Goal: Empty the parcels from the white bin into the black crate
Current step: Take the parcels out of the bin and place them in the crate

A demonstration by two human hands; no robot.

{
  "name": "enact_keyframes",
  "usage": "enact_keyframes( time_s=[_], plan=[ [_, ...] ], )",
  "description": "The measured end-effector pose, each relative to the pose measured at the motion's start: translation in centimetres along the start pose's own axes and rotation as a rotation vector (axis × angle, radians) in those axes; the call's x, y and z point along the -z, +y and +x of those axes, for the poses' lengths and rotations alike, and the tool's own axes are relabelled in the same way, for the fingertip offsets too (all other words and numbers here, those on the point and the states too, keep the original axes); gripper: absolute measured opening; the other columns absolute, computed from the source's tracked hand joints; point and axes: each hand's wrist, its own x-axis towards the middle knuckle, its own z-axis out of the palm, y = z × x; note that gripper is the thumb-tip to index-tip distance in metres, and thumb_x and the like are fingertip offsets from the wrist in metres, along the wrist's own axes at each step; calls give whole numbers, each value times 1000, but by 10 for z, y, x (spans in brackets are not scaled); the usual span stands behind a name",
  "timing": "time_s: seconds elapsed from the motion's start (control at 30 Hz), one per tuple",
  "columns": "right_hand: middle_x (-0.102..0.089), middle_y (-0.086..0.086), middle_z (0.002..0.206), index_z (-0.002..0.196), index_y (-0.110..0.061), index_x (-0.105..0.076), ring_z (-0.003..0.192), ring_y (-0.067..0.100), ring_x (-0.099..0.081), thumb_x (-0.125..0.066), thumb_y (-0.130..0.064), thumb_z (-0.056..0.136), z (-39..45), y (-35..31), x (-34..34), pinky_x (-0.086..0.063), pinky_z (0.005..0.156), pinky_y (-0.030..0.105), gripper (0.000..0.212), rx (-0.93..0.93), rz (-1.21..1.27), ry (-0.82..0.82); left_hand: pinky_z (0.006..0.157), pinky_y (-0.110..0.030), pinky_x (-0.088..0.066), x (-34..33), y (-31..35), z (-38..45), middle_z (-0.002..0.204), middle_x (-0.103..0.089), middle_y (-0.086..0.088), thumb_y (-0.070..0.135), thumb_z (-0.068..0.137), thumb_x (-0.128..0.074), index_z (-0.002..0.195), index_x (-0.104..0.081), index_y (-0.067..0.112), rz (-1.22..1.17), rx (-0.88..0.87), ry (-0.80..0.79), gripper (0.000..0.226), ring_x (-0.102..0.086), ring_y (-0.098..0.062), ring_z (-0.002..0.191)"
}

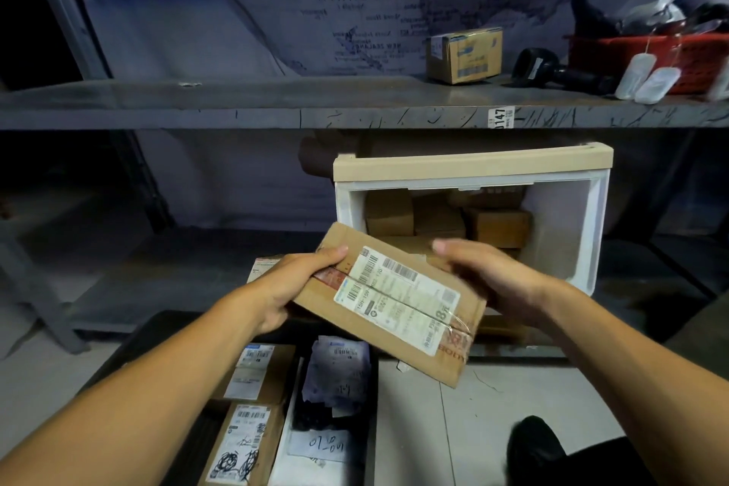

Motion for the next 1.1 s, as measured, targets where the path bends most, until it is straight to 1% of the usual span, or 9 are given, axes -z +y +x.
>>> enact_keyframes(
  time_s=[0.1,0.23,0.37,0.47,0.57,0.63,0.8,0.93,1.1],
  plan=[
    [-76,4,112,124,-23,-69,104,23,-73,-68,-47,91,-3,2,-11,-54,86,34,40,13,-152,-106,81,-36,-56,-5,-2,4,99,-78,-13,49,85,-71,105,-77,15,-16,-5,48,40,-73,-24,82],
    [-77,6,105,123,-17,-65,93,21,-75,-62,-40,97,-2,0,-15,-56,74,29,35,22,-83,-53,94,-46,-54,-4,-2,8,96,-78,-10,44,88,-71,108,-75,12,-120,-38,147,38,-73,-27,97],
    [-76,11,107,130,-15,-58,91,24,-74,-54,-45,100,1,5,-17,-57,71,35,43,-24,89,-15,81,-43,-58,-4,-3,11,112,-73,-11,32,90,-72,114,-69,14,-276,-74,217,31,-70,-28,98],
    [-75,11,114,133,-23,-53,101,28,-73,-54,-48,99,5,10,-23,-59,81,44,42,-73,176,3,72,-41,-57,-15,-7,6,111,-67,-8,29,91,-70,124,-61,15,-269,-26,140,37,-69,-28,93],
    [-74,11,118,136,-23,-51,111,30,-70,-59,-53,90,9,13,-30,-55,96,50,55,-107,211,8,81,-50,-58,-26,-14,6,113,-75,-9,29,93,-68,129,-60,19,-300,-9,5,38,-71,-31,104],
    [-74,11,118,135,-21,-54,115,30,-67,-59,-53,85,9,13,-35,-53,101,51,59,-120,209,9,91,-52,-56,-31,-15,6,112,-76,-6,30,96,-64,125,-64,24,-318,-20,2,30,-68,-30,112],
    [-75,9,100,129,-15,-57,102,27,-69,-56,-38,98,4,6,-45,-54,92,44,39,-56,227,70,107,-51,-47,-29,-14,7,110,-76,-8,22,101,-57,117,-70,17,-332,-91,61,21,-69,-28,112],
    [-77,4,90,123,-16,-60,98,24,-71,-63,-30,96,5,3,-53,-44,109,56,30,-1,246,142,108,-51,-47,-22,-15,2,111,-76,-9,19,100,-57,120,-69,15,-328,-112,90,24,-69,-28,111],
    [-78,8,98,125,-15,-63,95,25,-73,-64,-28,96,2,-7,-66,-56,83,42,32,14,316,55,103,-48,-50,-2,-17,-11,110,-76,-10,17,98,-58,120,-69,15,-321,-143,107,24,-69,-27,109]
  ],
)
